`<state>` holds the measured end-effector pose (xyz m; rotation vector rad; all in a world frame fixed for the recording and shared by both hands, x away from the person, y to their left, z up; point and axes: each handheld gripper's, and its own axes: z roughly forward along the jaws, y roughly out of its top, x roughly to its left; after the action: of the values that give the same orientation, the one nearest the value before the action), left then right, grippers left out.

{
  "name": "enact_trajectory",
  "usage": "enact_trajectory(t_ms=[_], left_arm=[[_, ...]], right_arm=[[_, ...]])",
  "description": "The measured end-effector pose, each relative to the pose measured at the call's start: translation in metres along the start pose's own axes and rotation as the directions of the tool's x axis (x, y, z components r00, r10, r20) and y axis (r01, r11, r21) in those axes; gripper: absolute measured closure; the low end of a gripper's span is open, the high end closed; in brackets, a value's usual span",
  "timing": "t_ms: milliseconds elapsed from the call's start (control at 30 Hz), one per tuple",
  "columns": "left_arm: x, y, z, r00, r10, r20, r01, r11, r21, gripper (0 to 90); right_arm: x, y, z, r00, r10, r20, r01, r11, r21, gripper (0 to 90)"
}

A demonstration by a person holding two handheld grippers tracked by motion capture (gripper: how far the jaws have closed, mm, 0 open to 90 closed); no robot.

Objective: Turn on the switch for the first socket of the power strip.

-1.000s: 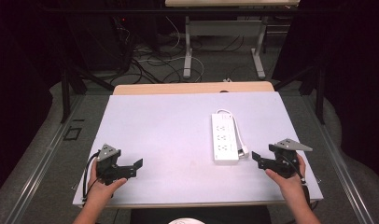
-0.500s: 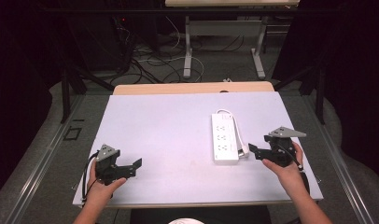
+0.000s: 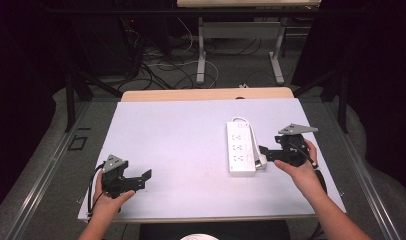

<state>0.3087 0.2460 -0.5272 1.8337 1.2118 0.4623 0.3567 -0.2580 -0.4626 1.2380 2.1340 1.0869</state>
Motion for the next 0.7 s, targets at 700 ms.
enact_trajectory(t_ms=[700], left_arm=[[0.0,0.0,0.001,1.0,0.0,0.001,0.0,1.0,0.002,2.9]], right_arm=[[-0.007,0.033,0.017,0.999,-0.044,0.005,0.043,0.997,0.069,31.2]])
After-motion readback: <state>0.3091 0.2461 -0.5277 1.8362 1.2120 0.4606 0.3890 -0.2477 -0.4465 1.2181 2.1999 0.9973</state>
